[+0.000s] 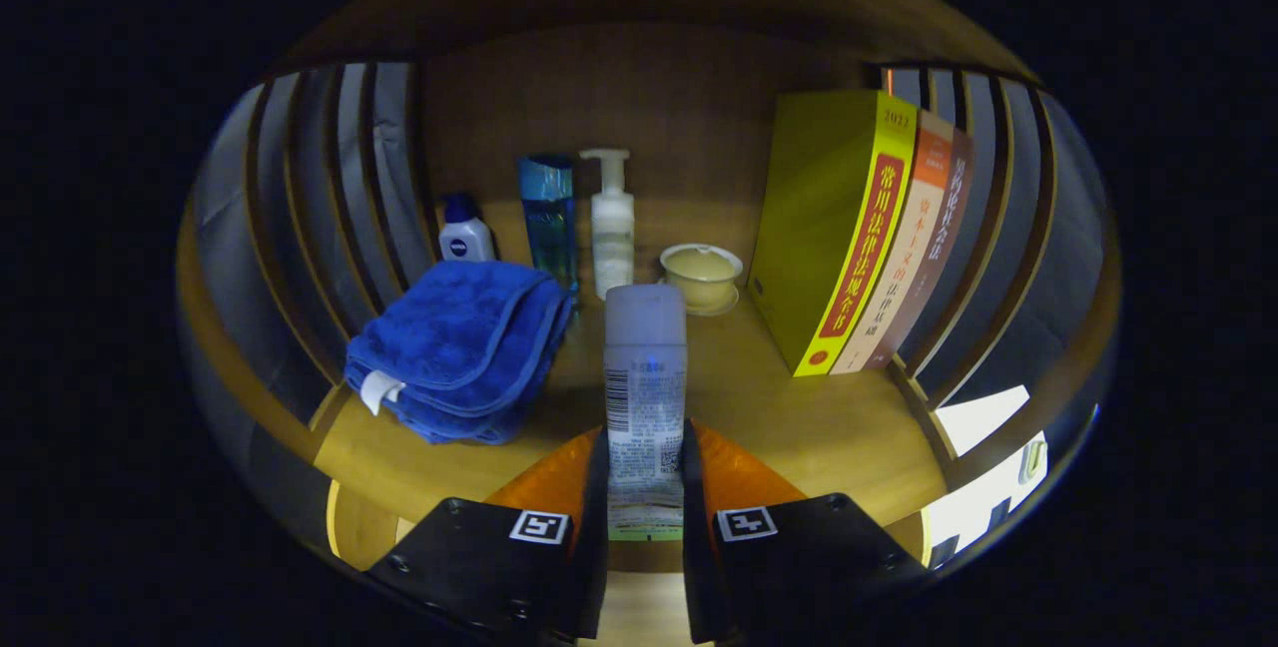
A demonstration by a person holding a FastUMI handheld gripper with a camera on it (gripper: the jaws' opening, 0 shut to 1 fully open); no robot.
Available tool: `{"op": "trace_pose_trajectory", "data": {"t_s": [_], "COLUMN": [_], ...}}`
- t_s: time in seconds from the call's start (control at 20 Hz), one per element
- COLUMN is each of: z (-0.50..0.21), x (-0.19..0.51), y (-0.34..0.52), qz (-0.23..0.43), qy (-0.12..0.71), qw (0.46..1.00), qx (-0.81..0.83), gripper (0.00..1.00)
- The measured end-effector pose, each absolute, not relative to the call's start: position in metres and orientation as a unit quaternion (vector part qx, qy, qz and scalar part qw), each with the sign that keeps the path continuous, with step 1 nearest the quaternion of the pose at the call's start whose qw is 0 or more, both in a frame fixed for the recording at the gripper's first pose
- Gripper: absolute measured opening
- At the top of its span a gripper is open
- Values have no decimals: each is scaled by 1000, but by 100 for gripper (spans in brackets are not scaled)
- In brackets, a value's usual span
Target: Pull open the drawer, take out the items inside it, and place them on the countertop above the cabinet.
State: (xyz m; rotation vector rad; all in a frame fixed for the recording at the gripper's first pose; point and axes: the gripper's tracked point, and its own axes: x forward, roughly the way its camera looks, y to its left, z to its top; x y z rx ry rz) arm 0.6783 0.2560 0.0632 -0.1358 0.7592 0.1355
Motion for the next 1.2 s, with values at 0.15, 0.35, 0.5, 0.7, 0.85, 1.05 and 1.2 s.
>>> {"op": "trace_pose_trajectory", "data": {"t_s": [0.15, 0.35, 0.5, 0.7, 0.85, 1.05, 1.2], "z": [38, 22, 22, 22, 16, 16, 29], "x": [686, 690, 700, 700, 703, 698, 694], "y": [254, 246, 247, 245, 246, 248, 255], "qz": [54, 46, 45, 44, 41, 43, 51], "qy": [390, 409, 391, 386, 381, 375, 360], "qw": [919, 910, 918, 921, 923, 926, 931], "qx": [-32, -41, -43, -41, -38, -26, -16], "gripper": [40, 40, 40, 43, 53, 71, 85]}}
